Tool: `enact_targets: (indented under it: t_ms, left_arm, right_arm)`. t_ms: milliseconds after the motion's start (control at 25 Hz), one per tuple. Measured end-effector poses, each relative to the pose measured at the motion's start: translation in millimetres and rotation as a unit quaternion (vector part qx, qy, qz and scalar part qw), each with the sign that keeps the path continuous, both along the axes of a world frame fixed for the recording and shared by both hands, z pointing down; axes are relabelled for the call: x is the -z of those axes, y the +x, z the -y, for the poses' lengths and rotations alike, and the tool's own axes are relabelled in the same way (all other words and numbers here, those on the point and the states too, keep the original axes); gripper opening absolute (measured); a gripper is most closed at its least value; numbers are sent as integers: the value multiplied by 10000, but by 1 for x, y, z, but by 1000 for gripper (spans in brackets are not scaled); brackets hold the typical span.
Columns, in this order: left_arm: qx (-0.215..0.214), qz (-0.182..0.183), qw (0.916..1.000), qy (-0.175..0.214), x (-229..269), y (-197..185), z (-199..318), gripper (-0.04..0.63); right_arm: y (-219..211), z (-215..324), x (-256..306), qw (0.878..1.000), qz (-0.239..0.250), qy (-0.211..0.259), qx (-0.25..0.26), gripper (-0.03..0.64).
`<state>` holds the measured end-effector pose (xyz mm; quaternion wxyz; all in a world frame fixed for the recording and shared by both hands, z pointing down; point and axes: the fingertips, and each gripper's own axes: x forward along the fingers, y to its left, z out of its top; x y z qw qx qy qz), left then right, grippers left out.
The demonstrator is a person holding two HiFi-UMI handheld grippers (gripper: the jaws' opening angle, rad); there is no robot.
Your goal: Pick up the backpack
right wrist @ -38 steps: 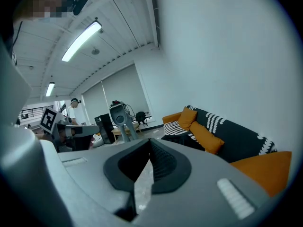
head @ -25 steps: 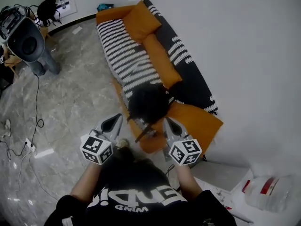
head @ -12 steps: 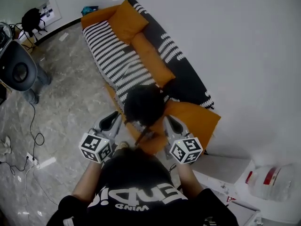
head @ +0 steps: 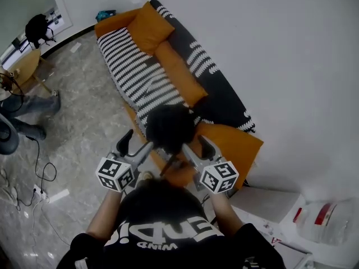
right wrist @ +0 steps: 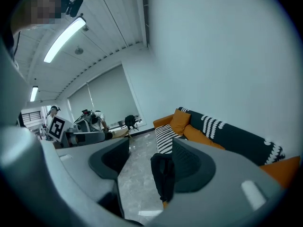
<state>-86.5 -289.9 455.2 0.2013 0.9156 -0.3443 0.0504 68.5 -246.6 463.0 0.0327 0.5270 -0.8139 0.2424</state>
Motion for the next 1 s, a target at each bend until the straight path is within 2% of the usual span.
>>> enact_targets:
  t_ms: [80, 440, 720, 1000]
  left_arm:
    - [-9, 35, 10000, -59, -6, 3, 3, 364]
    - [-30, 341, 9991, -258, -51, 23, 33, 365]
    - [-9, 546, 9970, -554, -115, 38, 71, 365]
    - [83, 766, 9927, -922, -186, 45, 106, 365]
  right_arm:
    - [3, 3, -7, 10000, 26, -69, 39, 290]
    - [18, 34, -52, 9992, -108, -257, 279, 291]
    - [31, 79, -115, 9967, -464, -512, 425, 297]
    - [31, 119, -189, 9944, -565, -756, 484, 364]
